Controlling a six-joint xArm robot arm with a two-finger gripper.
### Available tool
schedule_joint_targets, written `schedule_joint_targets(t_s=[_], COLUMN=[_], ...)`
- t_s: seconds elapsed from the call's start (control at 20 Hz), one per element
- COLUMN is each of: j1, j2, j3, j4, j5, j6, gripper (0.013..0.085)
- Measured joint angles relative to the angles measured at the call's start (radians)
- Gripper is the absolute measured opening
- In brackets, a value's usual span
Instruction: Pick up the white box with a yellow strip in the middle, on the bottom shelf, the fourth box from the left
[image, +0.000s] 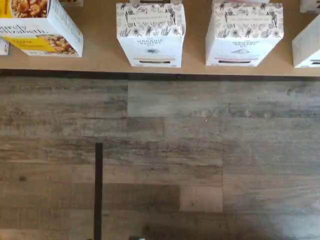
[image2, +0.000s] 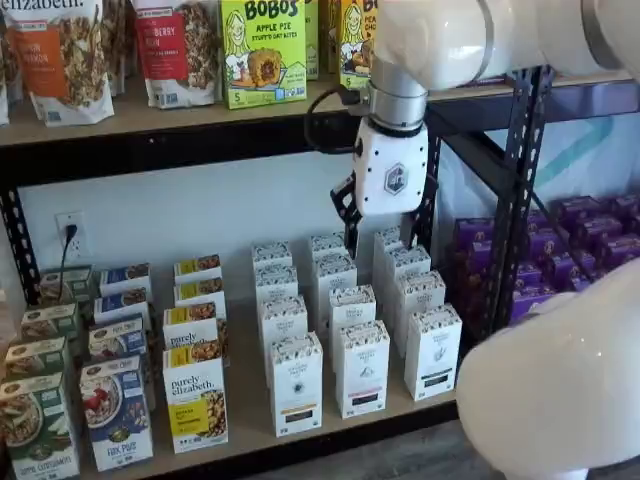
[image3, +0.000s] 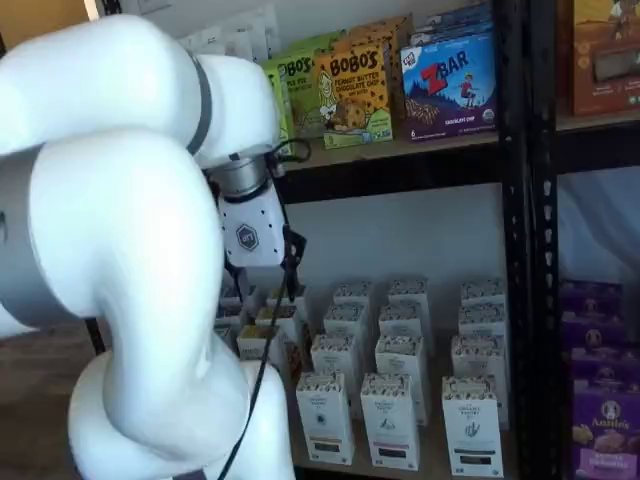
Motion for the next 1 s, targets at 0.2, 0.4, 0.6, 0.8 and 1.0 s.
schedule_joint_targets(t_s=[0.2,0.4,0.6,0.8,1.0], j1=[0.013,0.03,0.039,0.051,0.061], j2=[0.048,0.133,0.212,0.296,0.398], j3=[0.039,0.047,0.058,0.065,0.06], j4=[0.0,-0.014,-0.009,-0.021,-0.038], j5=[-0.12,-0.195,-0.28,-0.376,-0.47], j6=[0.011,0.034,0.04,0.06,0.083], gripper=[0.085,0.085,0.085,0.085,0.085])
